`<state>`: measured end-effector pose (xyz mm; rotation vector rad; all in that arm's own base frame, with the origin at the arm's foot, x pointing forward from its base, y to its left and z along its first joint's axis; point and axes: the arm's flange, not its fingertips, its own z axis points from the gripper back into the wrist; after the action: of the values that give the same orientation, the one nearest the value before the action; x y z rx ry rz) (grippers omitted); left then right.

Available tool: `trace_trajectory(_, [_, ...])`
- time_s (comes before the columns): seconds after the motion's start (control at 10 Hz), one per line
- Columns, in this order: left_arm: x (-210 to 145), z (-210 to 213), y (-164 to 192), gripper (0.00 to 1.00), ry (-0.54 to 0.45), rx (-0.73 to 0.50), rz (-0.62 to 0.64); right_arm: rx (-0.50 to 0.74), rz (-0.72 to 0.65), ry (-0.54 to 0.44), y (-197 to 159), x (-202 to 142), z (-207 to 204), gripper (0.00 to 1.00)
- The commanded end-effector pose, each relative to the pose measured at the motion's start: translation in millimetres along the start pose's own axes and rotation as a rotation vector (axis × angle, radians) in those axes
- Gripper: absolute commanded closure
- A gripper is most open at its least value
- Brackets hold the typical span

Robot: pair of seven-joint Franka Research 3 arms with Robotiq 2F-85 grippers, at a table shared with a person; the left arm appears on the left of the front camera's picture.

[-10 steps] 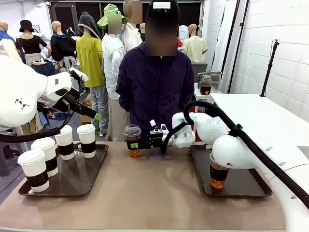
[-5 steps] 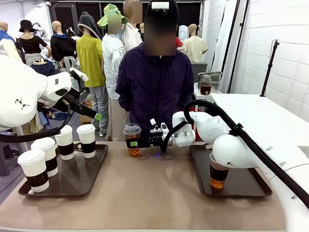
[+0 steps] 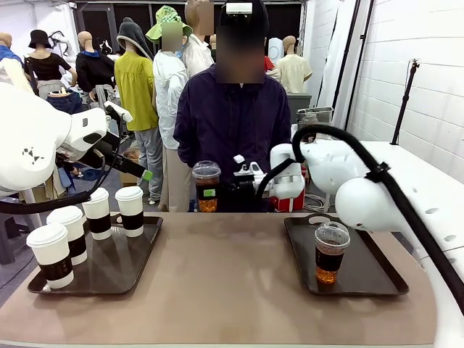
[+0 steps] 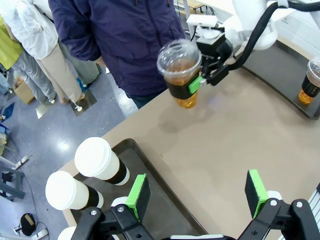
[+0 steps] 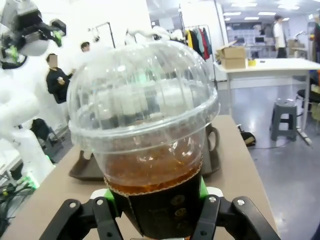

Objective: Distribute the coffee onto the tray.
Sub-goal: Pick up another iced Americano from the middle of the table and place it on the right Handle tray.

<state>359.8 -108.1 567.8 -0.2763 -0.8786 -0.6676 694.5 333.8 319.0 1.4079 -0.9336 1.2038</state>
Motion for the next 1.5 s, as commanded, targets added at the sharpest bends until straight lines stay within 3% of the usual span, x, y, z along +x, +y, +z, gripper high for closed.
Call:
trace_trajectory(0.0, [-0.7, -0.2, 1.6, 0.00, -0.001, -0.004, 0.002, 0.025, -0.017, 0.015, 38.8, 17.3, 36.4, 0.40])
trace_trajectory(0.4, [-0.7, -0.2, 1.6, 0.00, -0.001, -0.004, 0.002, -0.033, 0.010, 0.067, 83.3, 43.2, 121.1, 0.40])
trace_trajectory(0.7, [-0.7, -0.2, 1.6, 0.00, -0.001, -0.004, 0.002, -0.088, 0.005, 0.069, 103.1, 39.1, 166.2, 0.40])
trace_trajectory(0.9, [-0.7, -0.2, 1.6, 0.00, -0.001, -0.004, 0.002, -0.112, 0.016, 0.037, 106.6, 31.7, 178.9, 0.40])
trace_trajectory(1.0, [-0.7, -0.2, 1.6, 0.00, -0.001, -0.004, 0.002, -0.103, -0.013, 0.079, 94.0, 36.5, 178.8, 0.40])
trace_trajectory(1.4, [-0.7, -0.2, 1.6, 0.00, -0.001, -0.004, 0.002, -0.108, -0.013, 0.082, 97.4, 26.5, 182.3, 0.40])
